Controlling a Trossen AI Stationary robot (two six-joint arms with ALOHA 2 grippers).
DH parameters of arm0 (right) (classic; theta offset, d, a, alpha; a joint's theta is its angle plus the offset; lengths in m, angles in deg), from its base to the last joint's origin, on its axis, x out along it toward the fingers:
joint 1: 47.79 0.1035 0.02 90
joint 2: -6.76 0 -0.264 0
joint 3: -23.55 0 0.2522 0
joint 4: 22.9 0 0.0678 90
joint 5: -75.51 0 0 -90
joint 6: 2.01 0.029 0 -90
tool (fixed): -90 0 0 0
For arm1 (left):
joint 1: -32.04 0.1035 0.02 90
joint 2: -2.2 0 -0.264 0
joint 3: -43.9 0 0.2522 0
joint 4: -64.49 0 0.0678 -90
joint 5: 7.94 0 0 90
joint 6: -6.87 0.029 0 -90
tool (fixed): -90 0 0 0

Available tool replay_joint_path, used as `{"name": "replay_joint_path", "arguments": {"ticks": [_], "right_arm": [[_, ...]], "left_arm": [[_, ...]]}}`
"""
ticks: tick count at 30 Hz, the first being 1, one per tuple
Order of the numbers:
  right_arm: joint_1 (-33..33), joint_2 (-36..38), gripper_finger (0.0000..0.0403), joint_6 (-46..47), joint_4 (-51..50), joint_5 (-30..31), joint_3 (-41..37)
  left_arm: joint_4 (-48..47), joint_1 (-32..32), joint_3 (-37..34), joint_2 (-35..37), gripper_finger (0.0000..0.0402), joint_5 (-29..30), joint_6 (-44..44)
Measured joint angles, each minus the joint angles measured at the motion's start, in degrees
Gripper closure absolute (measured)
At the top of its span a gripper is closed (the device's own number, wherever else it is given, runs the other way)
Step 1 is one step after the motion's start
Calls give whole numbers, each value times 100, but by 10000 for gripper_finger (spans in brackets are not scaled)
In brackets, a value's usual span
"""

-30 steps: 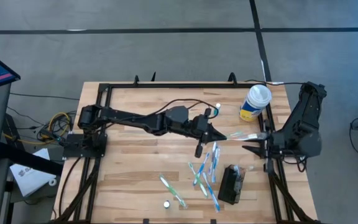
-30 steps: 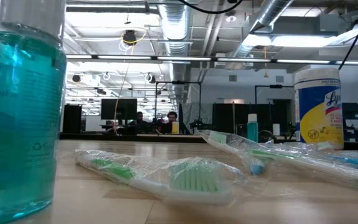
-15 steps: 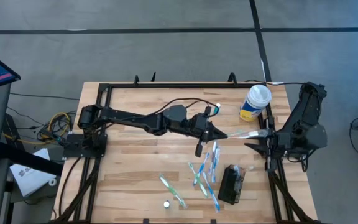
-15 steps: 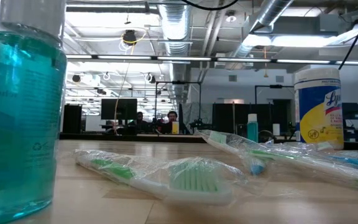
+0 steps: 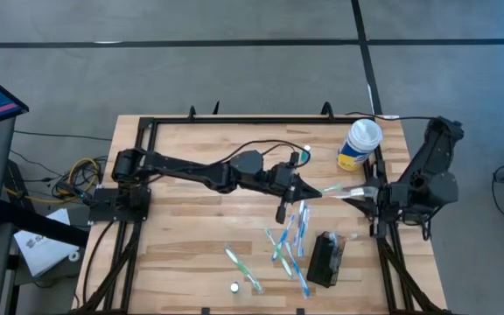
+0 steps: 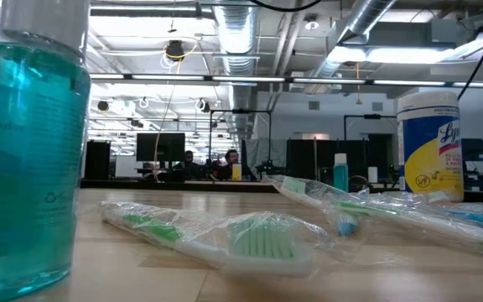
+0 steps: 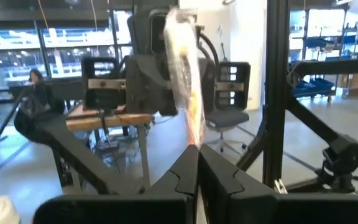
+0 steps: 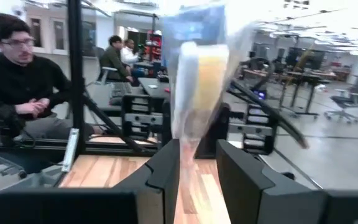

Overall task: Pick & Place toothbrushing station
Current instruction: Put the orange toothbrush into the black wire organizer

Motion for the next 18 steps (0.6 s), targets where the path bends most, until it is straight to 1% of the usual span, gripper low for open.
{"name": "replay_joint_path", "arguments": {"ticks": [4,9,12,15,16,18], "right_arm": [[-141,-2,308,-4,142,-316,0],[-205,-2,316,-144,244,-324,0],[-200,-34,341,-152,239,-325,0],[-189,-117,384,-289,238,-345,0],[-189,-143,391,-333,239,-344,0],[-187,-176,390,-368,254,-344,0]], "left_arm": [[-40,0,-6,-25,401,11,5],[-34,0,-6,-25,401,18,9],[-30,0,-6,-25,401,24,9],[-38,0,-6,-25,402,35,9],[-41,0,-6,-25,401,27,8],[-44,0,-6,-25,401,27,7]]}}
